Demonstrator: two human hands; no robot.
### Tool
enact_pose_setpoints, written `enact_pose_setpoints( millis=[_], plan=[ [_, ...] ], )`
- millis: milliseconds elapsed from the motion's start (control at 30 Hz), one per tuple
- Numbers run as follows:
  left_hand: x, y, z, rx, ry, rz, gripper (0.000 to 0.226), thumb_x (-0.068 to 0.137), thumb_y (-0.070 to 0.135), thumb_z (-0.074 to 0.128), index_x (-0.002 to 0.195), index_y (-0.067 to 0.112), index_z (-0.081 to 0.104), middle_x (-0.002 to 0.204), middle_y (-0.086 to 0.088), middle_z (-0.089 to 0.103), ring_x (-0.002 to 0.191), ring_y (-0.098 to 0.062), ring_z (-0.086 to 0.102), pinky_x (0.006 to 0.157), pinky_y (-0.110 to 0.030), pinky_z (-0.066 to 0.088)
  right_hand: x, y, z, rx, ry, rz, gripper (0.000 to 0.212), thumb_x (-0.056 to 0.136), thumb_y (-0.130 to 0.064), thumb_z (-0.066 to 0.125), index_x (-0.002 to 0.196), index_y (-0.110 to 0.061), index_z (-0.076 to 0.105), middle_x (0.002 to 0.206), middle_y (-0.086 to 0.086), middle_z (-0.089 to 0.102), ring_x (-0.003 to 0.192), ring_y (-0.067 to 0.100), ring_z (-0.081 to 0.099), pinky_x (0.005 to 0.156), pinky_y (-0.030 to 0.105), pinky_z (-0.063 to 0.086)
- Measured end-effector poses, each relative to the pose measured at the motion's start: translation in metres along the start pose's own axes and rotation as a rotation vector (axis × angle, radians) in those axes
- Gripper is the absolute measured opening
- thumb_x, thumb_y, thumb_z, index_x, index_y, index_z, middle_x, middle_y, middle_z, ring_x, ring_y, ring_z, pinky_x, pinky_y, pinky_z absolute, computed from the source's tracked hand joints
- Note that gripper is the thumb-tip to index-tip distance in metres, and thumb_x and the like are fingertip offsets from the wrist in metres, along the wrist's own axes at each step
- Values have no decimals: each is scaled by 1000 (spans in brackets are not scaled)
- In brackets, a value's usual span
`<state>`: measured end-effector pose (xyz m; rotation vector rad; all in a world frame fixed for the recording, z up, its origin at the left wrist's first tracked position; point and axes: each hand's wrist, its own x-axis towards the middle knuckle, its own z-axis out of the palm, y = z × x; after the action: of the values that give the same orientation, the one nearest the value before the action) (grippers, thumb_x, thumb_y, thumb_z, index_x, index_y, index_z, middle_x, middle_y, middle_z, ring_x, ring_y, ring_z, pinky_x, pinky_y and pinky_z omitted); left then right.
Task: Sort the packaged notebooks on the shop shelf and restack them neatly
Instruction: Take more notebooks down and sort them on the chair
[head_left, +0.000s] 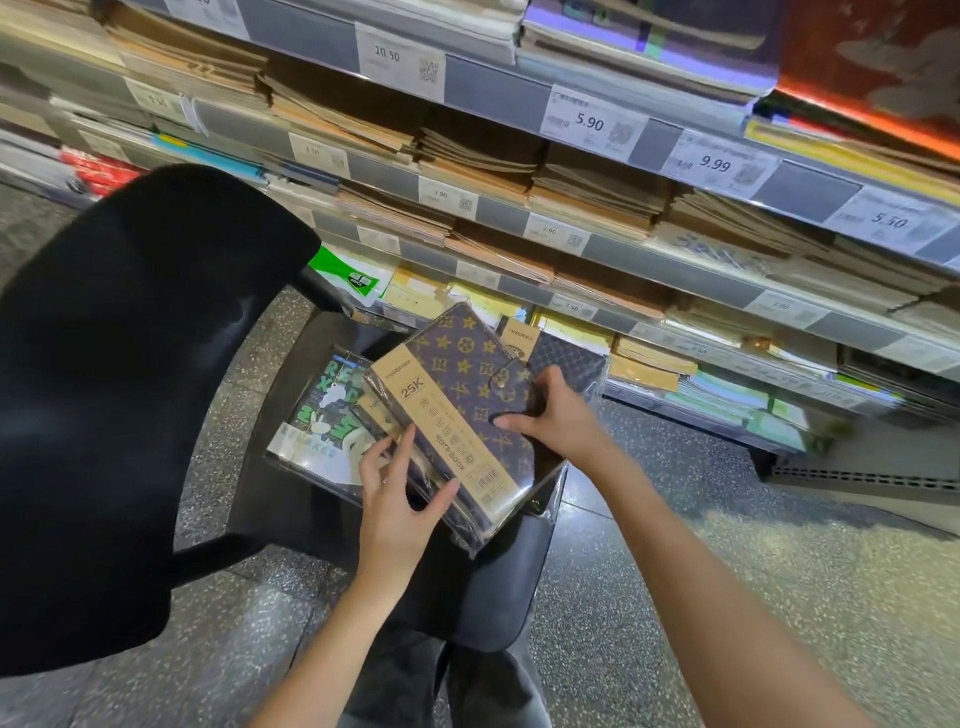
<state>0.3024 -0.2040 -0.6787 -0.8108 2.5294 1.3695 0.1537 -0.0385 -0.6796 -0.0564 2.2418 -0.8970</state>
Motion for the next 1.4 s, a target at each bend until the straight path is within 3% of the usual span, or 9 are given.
enact_pose_setpoints(
  millis=[233,400,600,700,833,1033,1167,1300,1400],
  plan=[
    [3,-7,1,-251,-102,-174,95,67,53,65,147,34,17,153,1,24,139,-18,26,109,-45,34,10,-5,-1,189,-56,122,67,70,-32,80,111,-8,33,99,1,48,93,20,49,75,34,40],
    [0,-2,11,-360,-129,-222,103,58,66,73,140,56,11,155,17,6,143,-15,13,109,-53,30,11,-3,2,235,-85,132,84,74,-31,77,140,-10,29,136,4,46,122,23,46,96,32,36],
    [-3,19,23,-402,-62,-307,109,68,29,80,141,50,2,155,8,-16,143,-12,-9,116,-47,11,7,1,4,246,-67,110,83,77,-30,75,143,-10,30,141,5,45,129,24,43,103,35,33],
    [-4,26,21,-395,-89,-284,109,69,25,80,142,50,3,154,8,-18,143,-10,-8,114,-41,13,-1,7,-4,320,-50,112,76,78,-27,74,140,-8,35,123,-4,50,119,18,48,96,28,35],
    [7,42,20,-334,-207,-169,105,73,20,78,144,47,5,152,15,-16,133,8,-5,108,-26,12,-16,29,-11,450,100,163,70,73,-31,78,131,-11,43,117,5,59,107,25,59,94,43,47],
    [58,75,26,-296,-403,-136,83,80,13,70,144,39,22,154,11,10,139,-13,19,109,-38,27,-36,57,-10,709,329,230,40,75,-16,77,104,-18,48,96,1,64,91,22,64,85,39,52],
    [82,80,29,-253,-489,-216,82,81,17,70,143,42,23,153,9,21,135,-18,30,108,-46,33,-36,62,3,737,367,227,45,74,-23,78,108,-17,49,103,0,65,95,19,65,88,44,53],
    [86,79,29,-144,-507,-215,87,80,15,71,144,43,19,155,11,14,140,-19,20,111,-48,25,-36,59,8,679,391,179,51,75,-24,77,116,-20,47,110,-3,63,103,17,63,90,41,51],
    [84,76,29,-76,-472,-215,85,81,18,70,143,44,20,153,9,23,141,-21,20,112,-51,22,-35,56,6,623,373,85,65,76,-21,76,128,-31,38,118,-12,57,109,10,58,91,35,50]
  ],
)
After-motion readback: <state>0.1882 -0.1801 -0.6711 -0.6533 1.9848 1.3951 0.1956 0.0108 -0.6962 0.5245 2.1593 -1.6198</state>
